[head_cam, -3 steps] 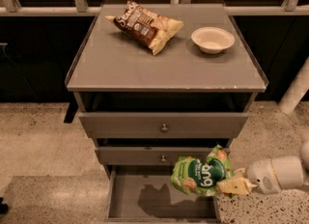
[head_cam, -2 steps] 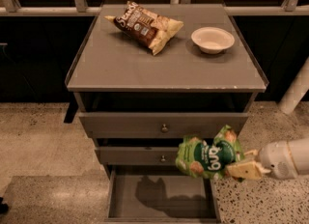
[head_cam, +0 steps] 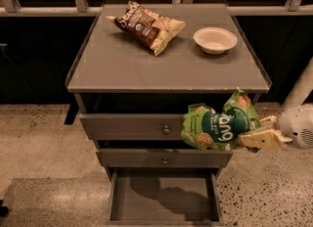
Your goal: Pick green rice chip bag from bottom drawer and place on counter
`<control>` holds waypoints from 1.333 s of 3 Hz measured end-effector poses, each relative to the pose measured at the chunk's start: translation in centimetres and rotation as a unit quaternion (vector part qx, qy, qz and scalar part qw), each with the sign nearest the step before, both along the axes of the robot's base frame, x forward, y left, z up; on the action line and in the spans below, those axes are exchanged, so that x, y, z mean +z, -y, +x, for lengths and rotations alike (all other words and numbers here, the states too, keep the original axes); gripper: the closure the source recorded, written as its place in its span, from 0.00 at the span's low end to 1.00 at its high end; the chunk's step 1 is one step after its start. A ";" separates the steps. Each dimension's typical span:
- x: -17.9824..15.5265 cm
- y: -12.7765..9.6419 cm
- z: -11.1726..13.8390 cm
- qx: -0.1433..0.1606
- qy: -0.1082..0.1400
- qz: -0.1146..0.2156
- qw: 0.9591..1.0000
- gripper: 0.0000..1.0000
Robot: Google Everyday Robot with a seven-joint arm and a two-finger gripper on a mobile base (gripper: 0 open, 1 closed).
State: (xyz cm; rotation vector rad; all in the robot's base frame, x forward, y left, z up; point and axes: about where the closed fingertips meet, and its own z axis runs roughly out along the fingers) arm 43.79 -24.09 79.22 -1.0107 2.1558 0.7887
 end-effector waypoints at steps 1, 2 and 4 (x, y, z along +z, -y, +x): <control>0.0 0.0 0.0 0.000 0.000 0.000 1.000 1.00; 1.8 -1.1 -0.4 0.025 0.009 0.010 1.000 1.00; 9.7 -2.3 1.6 0.066 0.080 0.000 0.995 1.00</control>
Offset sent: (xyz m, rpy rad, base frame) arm -0.0102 0.0230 0.0434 0.0502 -0.0452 0.1150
